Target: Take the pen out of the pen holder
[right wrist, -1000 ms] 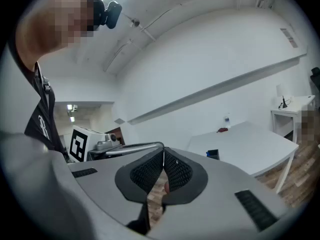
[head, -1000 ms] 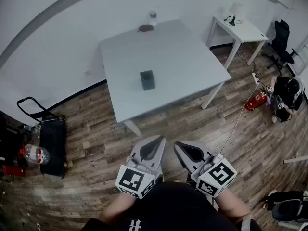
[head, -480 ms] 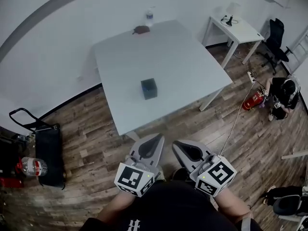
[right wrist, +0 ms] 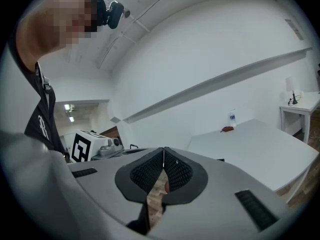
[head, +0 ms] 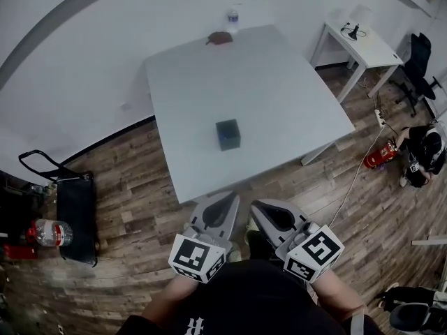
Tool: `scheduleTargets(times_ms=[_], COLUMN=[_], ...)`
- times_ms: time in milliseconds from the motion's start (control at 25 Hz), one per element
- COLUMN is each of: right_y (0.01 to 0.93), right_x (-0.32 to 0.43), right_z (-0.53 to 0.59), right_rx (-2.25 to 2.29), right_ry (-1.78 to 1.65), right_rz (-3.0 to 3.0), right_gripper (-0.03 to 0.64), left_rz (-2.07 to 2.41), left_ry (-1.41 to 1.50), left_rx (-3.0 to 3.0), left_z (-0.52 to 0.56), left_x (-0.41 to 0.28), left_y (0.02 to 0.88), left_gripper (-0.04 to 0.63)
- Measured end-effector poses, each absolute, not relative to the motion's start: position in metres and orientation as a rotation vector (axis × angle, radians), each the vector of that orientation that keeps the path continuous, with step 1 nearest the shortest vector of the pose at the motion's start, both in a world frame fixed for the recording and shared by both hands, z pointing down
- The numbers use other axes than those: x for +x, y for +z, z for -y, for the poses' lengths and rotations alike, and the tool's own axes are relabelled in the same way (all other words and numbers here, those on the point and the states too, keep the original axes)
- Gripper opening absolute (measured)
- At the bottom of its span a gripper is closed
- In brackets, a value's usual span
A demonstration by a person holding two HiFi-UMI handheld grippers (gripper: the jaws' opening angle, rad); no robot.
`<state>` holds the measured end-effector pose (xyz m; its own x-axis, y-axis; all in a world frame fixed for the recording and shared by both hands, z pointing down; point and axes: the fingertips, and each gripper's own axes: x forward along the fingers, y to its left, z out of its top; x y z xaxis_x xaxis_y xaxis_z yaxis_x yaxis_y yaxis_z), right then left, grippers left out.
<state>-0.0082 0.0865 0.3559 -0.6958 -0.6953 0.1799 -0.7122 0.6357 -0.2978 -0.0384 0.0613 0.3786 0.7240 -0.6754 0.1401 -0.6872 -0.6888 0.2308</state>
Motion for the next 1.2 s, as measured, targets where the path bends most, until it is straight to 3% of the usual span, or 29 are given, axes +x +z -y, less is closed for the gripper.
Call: scheduleTargets(times_ms=[560,1200], right_y=[0.355,0.39], right_x=[0.02,0.033], right_z=[0.018,0.081], right_rx=[0.959,0.927], right_ry=[0.556,0.716], right_rz=[2.897,2.788], right_gripper=[0.015,0.015], left_rz=[1.376,1.431], left_ry=[0.174,0.392], left_rx=[2.516,2.455], left_z=[0.04,0.121], left_x=[-0.032,-0.039], left_y=[0.403,0.515], left_gripper=[0.006,0.009])
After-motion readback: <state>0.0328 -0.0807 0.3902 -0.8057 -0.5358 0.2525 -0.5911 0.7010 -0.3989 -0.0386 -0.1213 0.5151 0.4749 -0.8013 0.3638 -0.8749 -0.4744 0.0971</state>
